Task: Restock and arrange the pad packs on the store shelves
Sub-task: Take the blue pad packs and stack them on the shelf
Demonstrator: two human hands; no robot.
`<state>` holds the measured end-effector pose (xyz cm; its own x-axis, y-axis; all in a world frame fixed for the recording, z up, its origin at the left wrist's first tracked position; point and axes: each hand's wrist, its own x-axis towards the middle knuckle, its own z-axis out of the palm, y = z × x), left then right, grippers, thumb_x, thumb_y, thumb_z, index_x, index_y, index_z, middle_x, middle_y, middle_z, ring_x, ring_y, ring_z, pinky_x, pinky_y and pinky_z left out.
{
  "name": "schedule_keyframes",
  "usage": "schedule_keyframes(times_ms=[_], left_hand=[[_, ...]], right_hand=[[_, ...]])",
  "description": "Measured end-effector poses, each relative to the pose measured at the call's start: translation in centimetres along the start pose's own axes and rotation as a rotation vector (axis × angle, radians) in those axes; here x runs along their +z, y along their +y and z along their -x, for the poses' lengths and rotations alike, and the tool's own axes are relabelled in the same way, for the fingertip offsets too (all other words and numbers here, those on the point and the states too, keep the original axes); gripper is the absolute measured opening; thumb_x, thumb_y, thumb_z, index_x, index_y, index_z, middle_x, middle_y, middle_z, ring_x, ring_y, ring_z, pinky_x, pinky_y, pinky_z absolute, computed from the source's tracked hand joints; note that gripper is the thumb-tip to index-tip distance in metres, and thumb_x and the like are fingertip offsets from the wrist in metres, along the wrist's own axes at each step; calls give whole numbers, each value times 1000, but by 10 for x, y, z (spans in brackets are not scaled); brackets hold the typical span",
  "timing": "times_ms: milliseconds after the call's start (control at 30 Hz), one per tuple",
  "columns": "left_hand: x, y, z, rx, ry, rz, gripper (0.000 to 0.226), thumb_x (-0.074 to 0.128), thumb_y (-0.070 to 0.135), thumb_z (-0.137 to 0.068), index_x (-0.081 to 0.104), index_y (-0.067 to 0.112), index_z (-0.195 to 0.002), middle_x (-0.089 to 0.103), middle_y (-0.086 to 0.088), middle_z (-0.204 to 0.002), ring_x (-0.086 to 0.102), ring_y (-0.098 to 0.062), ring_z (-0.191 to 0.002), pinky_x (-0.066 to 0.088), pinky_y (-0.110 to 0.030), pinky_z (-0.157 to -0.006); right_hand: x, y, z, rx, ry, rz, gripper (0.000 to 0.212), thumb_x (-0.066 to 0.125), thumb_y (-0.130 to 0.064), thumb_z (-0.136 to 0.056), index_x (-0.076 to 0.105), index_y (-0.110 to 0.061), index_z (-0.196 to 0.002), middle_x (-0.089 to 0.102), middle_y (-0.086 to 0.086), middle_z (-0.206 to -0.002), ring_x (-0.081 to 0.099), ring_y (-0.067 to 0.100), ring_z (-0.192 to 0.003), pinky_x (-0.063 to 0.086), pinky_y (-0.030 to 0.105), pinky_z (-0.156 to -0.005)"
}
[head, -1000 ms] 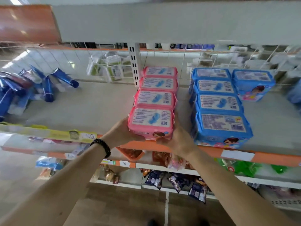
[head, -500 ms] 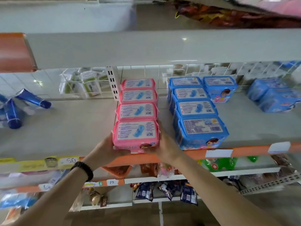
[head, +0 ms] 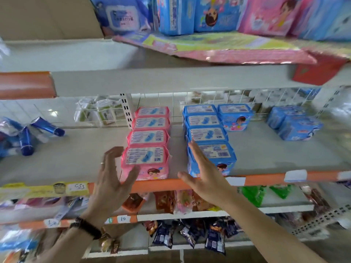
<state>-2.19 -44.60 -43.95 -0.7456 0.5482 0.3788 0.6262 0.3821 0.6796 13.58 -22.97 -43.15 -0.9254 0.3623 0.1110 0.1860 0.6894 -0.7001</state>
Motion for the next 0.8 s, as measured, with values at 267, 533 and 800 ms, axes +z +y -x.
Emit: schedule_keyframes(times_ms=[267,533,800], left_hand=[[38,138,10,257,-53,-144,66,51,58,-86,48,18,-139,52,2,-141,53,-18,-124,48,-39,-100],[56,274,13,385,150,-161,51,54,48,-93,46,20,-135,58,6,-129,57,-12,-115,47,-29,-95],[40,351,5,534,295,-286,51,52,44,-94,54,16,-138,51,3,-145,52,-20,-131,45,-43,-107]], right_hand=[[-102,-4,56,-152,89,-22,77,51,-53,-96,4,-41,-156,-2,-31,-161,0,-12,-147,15,27,-124],[-196,-4,97,-340,249,36,78,47,-57,-92,19,-28,-158,16,-18,-164,10,-5,-149,23,31,-123],[-272,-15,113,-483,352,103,72,56,-49,-95,26,-25,-157,37,-18,-154,34,-5,-139,27,9,-110]])
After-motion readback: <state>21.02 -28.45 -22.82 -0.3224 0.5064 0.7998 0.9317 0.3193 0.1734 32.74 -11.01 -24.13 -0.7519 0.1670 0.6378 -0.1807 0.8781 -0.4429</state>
